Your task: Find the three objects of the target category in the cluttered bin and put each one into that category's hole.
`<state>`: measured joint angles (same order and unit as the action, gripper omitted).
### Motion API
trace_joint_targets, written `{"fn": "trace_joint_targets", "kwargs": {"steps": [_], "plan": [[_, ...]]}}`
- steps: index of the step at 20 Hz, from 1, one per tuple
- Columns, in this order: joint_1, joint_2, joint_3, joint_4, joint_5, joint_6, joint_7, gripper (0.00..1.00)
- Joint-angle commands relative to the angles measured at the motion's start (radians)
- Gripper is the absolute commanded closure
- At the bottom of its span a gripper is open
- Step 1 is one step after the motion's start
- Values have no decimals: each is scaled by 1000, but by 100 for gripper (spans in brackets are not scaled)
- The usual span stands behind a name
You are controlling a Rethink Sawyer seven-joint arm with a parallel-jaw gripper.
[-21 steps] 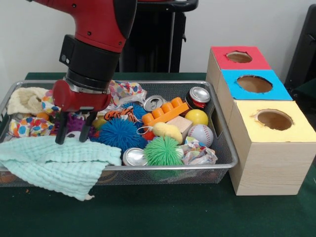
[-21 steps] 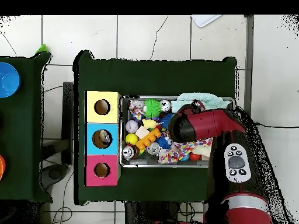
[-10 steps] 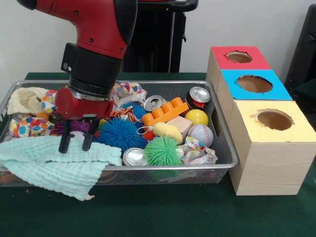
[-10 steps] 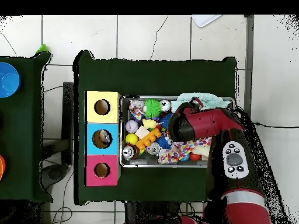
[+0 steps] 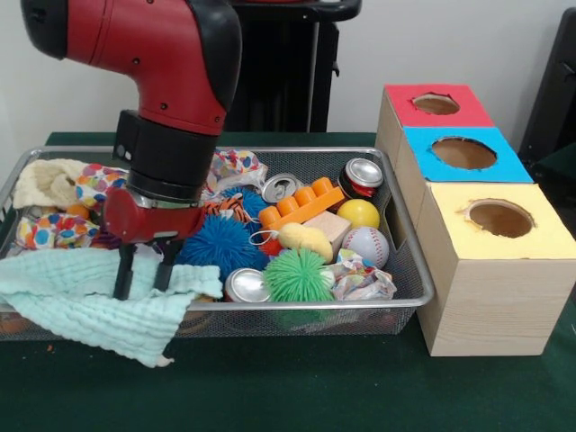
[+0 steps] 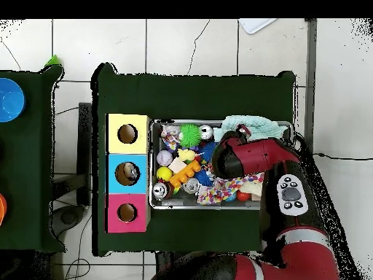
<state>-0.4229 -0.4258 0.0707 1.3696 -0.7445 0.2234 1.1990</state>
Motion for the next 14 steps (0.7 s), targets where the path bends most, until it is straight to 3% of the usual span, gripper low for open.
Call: {"fn": "trace_joint_targets", "kwargs": {"steps": [1,14], "plan": [[-72,69,89,-11,-47,15,-19,0],[-144,95,122,-24,-69,2,-34,0]]}}
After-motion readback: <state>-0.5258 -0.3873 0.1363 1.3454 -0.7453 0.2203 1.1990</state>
